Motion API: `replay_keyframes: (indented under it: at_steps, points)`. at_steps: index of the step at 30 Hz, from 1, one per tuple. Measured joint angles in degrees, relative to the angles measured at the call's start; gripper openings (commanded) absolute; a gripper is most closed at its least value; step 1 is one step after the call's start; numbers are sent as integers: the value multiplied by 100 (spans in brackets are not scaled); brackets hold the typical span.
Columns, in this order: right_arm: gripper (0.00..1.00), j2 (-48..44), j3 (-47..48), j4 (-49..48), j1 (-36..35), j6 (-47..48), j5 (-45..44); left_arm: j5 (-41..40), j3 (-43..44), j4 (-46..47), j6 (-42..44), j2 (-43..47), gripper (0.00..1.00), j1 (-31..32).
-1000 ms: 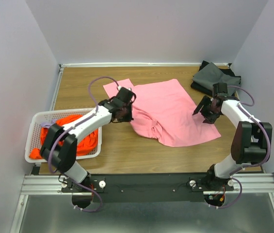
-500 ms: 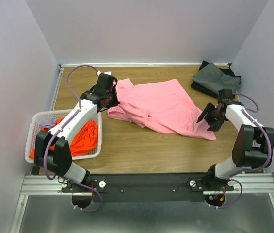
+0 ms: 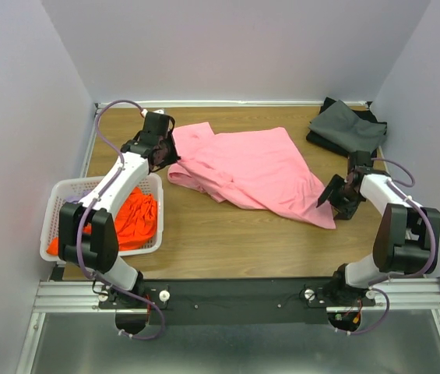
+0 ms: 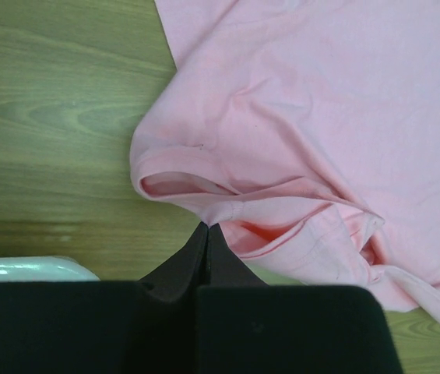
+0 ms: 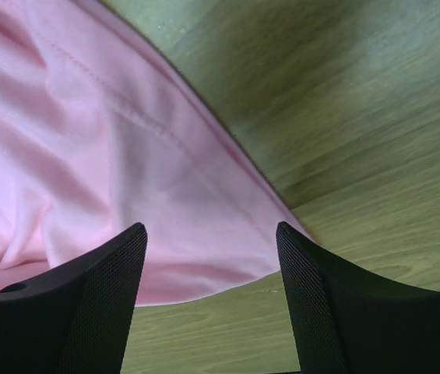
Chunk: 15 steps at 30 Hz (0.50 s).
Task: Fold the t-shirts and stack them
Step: Flatten the tshirt out
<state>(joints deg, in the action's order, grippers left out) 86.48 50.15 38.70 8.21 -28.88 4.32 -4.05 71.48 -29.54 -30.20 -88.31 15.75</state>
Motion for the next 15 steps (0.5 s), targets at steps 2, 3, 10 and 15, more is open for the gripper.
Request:
replay_keyframes:
  at_steps: [2,3,10,15]
  points:
    - [75,-48,-63,20,0,-7,-26,0,42,17,31,-59,0,-33]
    - [74,-72,-96,33,0,-13,-44,-2,55,31,42,-81,0,-44]
    - [71,-319,-317,168,0,-107,-184,9,83,103,83,-116,0,-81]
    - [68,-378,-339,319,0,-186,-295,52,83,114,107,-116,0,-87]
